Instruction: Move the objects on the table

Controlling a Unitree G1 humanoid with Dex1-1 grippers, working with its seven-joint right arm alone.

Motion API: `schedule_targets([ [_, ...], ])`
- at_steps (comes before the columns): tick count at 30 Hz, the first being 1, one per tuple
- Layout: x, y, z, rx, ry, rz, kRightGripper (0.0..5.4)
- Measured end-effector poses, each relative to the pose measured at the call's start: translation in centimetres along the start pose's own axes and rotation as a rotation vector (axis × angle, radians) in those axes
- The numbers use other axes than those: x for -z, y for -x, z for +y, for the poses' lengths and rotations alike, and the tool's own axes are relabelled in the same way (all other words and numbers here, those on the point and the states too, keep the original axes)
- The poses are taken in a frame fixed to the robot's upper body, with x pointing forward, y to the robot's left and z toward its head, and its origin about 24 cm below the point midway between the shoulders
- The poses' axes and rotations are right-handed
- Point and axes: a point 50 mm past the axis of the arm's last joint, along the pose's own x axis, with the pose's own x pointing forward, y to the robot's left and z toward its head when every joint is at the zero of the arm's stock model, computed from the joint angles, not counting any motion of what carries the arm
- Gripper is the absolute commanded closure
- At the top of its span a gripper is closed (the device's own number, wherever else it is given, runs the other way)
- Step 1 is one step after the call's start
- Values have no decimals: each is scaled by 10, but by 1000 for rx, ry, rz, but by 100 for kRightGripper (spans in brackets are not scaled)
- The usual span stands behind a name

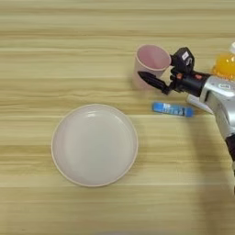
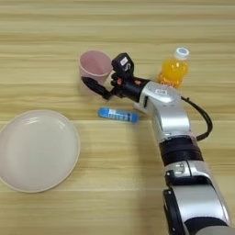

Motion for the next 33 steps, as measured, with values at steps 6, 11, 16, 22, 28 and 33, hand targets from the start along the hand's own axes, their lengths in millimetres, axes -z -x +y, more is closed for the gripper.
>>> schedule_targets([
  [6, -13, 2, 9, -51, 16, -50, 98],
  [11, -22, 5, 15, -100, 27, -88, 98],
  [16, -32, 14, 24, -215, 66, -134, 100],
  [22, -34, 25, 36, -350, 89, -146, 100],
  [28, -28, 30, 39, -417, 87, -116, 100],
  [33, -27, 35, 41, -456, 93, -98, 100],
])
